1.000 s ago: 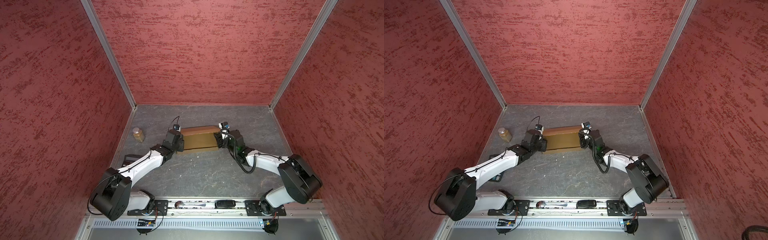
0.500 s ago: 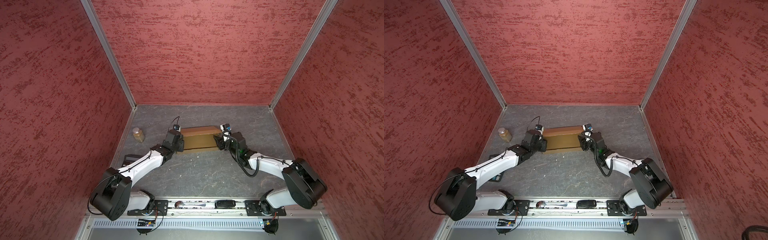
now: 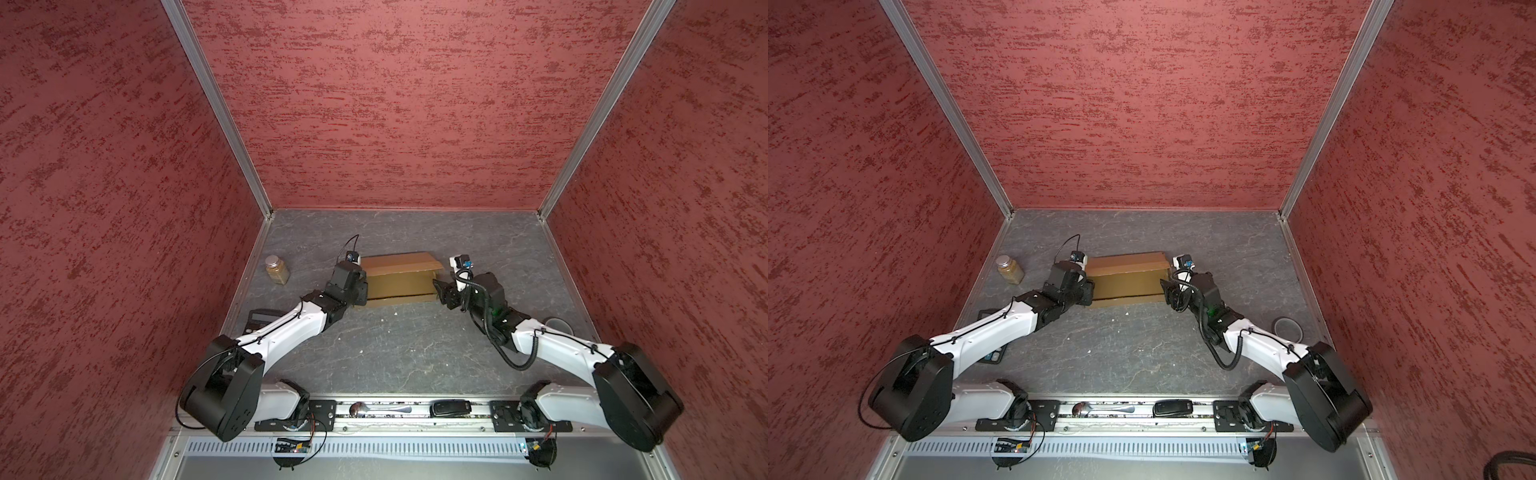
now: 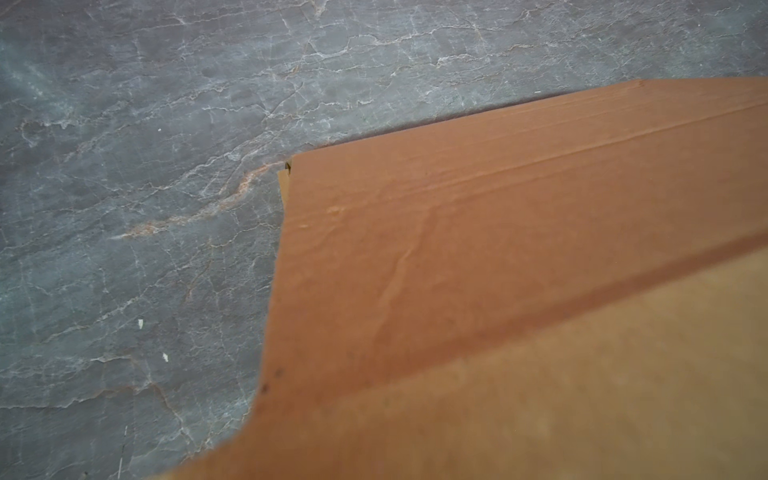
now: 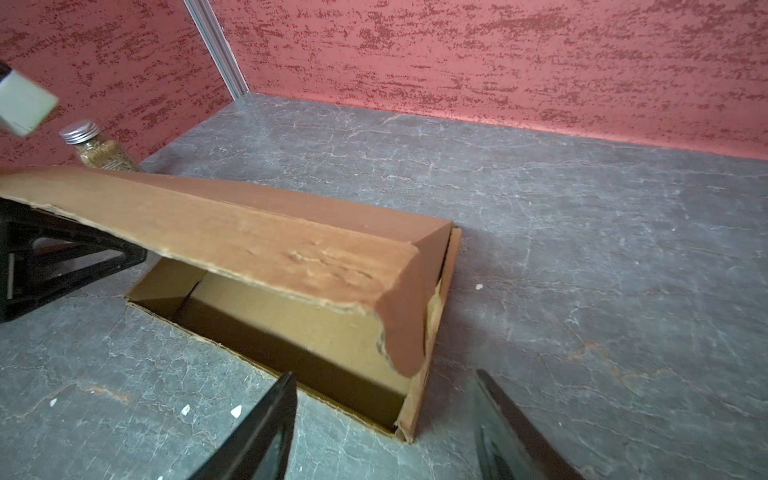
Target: Fold the paper box
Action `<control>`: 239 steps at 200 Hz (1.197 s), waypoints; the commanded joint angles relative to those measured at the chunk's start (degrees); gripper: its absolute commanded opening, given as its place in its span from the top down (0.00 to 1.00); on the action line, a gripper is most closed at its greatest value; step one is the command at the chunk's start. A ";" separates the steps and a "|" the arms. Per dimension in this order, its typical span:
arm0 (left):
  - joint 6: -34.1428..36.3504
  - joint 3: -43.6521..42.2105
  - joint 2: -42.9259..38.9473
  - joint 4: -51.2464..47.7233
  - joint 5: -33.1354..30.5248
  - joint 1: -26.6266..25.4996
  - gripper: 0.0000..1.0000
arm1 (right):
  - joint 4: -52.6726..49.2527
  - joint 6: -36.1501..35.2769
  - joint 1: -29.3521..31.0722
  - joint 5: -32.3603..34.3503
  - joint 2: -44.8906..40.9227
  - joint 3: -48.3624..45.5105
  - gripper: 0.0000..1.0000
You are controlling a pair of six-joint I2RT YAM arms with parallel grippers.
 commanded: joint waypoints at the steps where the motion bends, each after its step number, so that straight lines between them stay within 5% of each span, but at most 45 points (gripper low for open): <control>1: -0.55 -1.00 -1.49 -0.39 0.08 -0.32 0.55 | -3.03 0.78 0.32 -0.60 -3.51 -0.24 0.33; 135: -3.11 -2.93 -9.56 -4.36 2.20 -1.90 0.41 | -13.08 -1.71 0.23 1.54 -12.80 6.83 0.28; 239: -5.40 -4.21 -16.15 -8.18 2.64 -3.33 0.36 | -19.12 -2.88 -0.21 2.22 0.75 22.59 0.26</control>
